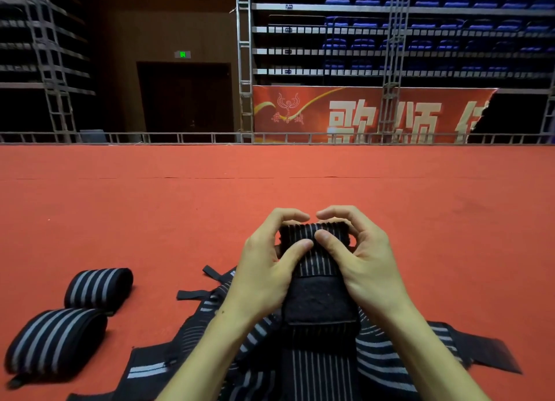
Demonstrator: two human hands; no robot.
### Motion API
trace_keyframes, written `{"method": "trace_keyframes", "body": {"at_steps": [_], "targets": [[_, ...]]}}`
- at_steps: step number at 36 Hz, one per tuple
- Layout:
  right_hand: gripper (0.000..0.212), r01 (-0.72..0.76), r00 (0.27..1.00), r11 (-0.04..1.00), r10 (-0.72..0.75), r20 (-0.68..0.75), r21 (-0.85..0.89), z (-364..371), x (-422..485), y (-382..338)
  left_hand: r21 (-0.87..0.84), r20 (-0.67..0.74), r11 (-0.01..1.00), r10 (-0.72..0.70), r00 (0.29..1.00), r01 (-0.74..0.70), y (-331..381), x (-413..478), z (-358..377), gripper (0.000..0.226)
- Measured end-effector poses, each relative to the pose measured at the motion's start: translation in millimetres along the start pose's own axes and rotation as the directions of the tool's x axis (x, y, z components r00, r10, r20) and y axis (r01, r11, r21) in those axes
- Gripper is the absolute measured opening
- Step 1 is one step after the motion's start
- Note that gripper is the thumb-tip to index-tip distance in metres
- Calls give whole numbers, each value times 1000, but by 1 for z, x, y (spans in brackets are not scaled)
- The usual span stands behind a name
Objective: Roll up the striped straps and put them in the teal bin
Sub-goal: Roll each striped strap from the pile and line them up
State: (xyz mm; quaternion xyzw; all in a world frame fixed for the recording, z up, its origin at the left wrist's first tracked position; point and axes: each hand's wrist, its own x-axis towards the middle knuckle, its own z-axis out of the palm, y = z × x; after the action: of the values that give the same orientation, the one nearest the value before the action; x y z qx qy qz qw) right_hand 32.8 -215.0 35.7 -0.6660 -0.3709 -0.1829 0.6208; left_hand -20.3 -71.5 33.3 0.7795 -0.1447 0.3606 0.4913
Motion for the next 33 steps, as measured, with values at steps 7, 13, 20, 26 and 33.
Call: {"method": "trace_keyframes", "body": {"at_steps": [7,13,20,26,33], "targets": [[20,-190,980,949,199,-9,250,1,-2,-2,-129,-44,990,-64,997,58,-1,1,-3,38],[13,-239,971,924,230,66,298,3,-3,-1,-201,-67,975,-111,992,95,2,2,-4,34],[21,-271,961,897,231,152,349,5,-4,-7,-321,-84,944,-105,991,73,6,1,-4,34],[13,-209,977,910,176,124,358,4,-3,-5,-412,-19,902,-150,989,129,7,0,-4,30],[21,-152,987,910,120,105,385,3,-3,-5,-483,86,816,-318,944,319,14,1,0,28]]}}
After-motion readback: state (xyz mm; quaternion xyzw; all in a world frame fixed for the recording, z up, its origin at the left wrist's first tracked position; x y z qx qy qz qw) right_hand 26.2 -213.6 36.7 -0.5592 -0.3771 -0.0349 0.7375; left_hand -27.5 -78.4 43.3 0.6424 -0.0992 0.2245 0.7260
